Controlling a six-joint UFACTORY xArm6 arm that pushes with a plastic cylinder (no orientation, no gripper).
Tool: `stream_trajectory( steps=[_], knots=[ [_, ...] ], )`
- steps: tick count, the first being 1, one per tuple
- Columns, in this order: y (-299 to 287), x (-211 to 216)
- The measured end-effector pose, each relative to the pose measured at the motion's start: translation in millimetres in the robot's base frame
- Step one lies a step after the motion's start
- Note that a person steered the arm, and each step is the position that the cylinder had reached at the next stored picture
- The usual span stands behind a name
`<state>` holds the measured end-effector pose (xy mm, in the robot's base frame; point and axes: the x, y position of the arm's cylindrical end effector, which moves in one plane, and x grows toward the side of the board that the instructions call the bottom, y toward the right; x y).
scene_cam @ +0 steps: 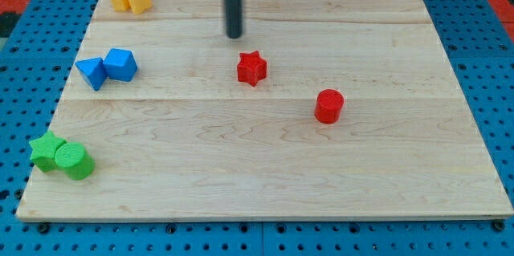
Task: Move the blue blocks to the left of the red star
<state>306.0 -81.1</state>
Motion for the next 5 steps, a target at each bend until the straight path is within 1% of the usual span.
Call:
stream_trajectory(
  steps=[1,2,3,4,5],
  knots=[
    [-90,0],
    [-141,10],
    [-178,35],
    [-196,68],
    [-146,73]
  ],
)
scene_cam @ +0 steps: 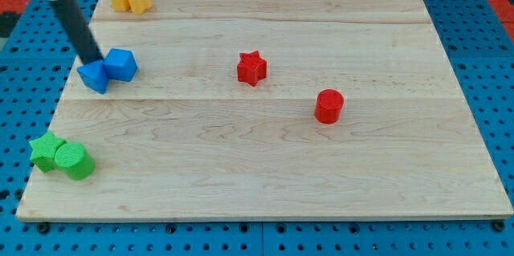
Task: Move the blue blocks to the left of the red star
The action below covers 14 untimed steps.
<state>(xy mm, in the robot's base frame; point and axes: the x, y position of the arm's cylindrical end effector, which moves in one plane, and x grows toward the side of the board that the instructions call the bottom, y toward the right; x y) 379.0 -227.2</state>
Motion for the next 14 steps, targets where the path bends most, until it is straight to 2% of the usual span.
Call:
stream_trajectory(
  steps=[2,3,4,5,6,9,11,13,14],
  knots=[
    [116,0],
    [62,-42],
    [-17,-51],
    [-68,-17],
    [-73,30],
    [69,41],
    [44,7],
    [129,-2],
    [123,0]
  ],
)
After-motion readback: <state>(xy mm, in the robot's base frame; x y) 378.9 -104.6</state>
